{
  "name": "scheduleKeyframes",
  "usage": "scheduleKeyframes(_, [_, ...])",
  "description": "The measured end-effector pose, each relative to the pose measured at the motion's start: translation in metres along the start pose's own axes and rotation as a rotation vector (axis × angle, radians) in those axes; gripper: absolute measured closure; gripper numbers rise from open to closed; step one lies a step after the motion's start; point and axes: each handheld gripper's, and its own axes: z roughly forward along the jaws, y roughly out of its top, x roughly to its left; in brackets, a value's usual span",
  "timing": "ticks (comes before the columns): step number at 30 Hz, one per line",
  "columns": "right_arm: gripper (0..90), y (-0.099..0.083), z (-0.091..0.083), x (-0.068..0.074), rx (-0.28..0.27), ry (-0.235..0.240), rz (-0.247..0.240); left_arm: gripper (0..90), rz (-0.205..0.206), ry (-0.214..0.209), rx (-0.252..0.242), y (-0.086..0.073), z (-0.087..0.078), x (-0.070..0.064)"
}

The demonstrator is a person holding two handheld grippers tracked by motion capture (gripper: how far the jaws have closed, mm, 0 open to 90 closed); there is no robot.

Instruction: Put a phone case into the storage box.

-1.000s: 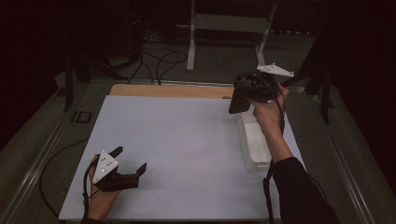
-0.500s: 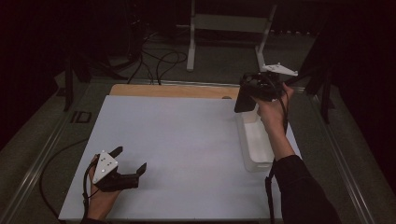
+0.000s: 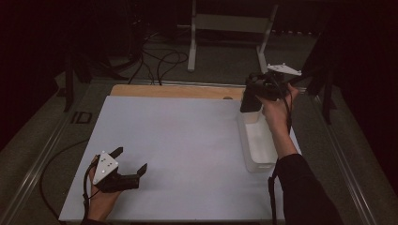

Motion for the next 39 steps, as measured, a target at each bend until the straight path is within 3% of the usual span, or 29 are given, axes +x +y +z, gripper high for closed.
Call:
scheduleKeyframes(19, [14.1,-0.006,0.010,-0.012,0.026,-0.042,0.007,0.1,-0.002,0.000,-0.002,0.000,0.000,0.000])
scheduleKeyframes(39, [14.0,-0.023,0.027,-0.021,0.073,-0.068,0.011,0.2,0.000,-0.002,-0.001,0.000,0.001,-0.001])
